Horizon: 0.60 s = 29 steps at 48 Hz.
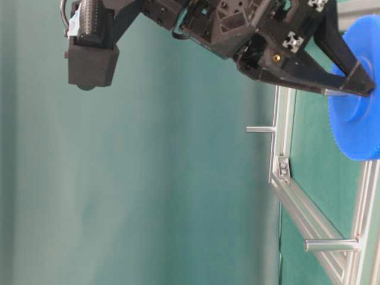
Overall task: Find the location of the shaft and insert the gear.
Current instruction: 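Push the gear down onto the shaft with the right gripper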
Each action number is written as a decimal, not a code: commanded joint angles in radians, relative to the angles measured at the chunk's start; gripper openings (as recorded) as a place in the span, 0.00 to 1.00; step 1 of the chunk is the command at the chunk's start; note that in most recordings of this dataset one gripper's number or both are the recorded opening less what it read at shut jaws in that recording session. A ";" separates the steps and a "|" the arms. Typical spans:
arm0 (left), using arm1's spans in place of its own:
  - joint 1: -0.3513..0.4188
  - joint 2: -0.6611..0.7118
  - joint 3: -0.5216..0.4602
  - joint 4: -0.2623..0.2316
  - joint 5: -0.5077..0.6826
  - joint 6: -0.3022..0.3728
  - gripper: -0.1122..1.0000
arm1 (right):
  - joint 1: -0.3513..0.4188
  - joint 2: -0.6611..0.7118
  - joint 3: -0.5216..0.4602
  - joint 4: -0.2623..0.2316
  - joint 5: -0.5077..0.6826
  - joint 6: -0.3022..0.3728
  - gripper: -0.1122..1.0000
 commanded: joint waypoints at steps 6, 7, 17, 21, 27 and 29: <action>0.000 0.009 -0.026 -0.002 -0.009 -0.002 0.13 | 0.006 -0.017 -0.018 0.002 -0.002 0.000 0.72; 0.000 0.009 -0.026 -0.002 -0.009 -0.002 0.13 | 0.006 -0.017 -0.020 0.002 0.000 0.000 0.72; 0.002 0.009 -0.025 -0.006 -0.009 -0.002 0.13 | 0.008 -0.037 -0.038 -0.005 0.011 -0.003 0.75; 0.002 0.009 -0.025 -0.005 -0.008 -0.002 0.13 | 0.006 -0.055 -0.041 -0.008 0.012 -0.003 0.82; 0.002 0.009 -0.025 -0.005 -0.006 -0.002 0.13 | 0.006 -0.098 -0.041 -0.015 0.012 -0.006 0.82; 0.002 0.009 -0.026 -0.005 -0.005 -0.002 0.13 | 0.006 -0.115 -0.041 -0.015 0.014 -0.008 0.82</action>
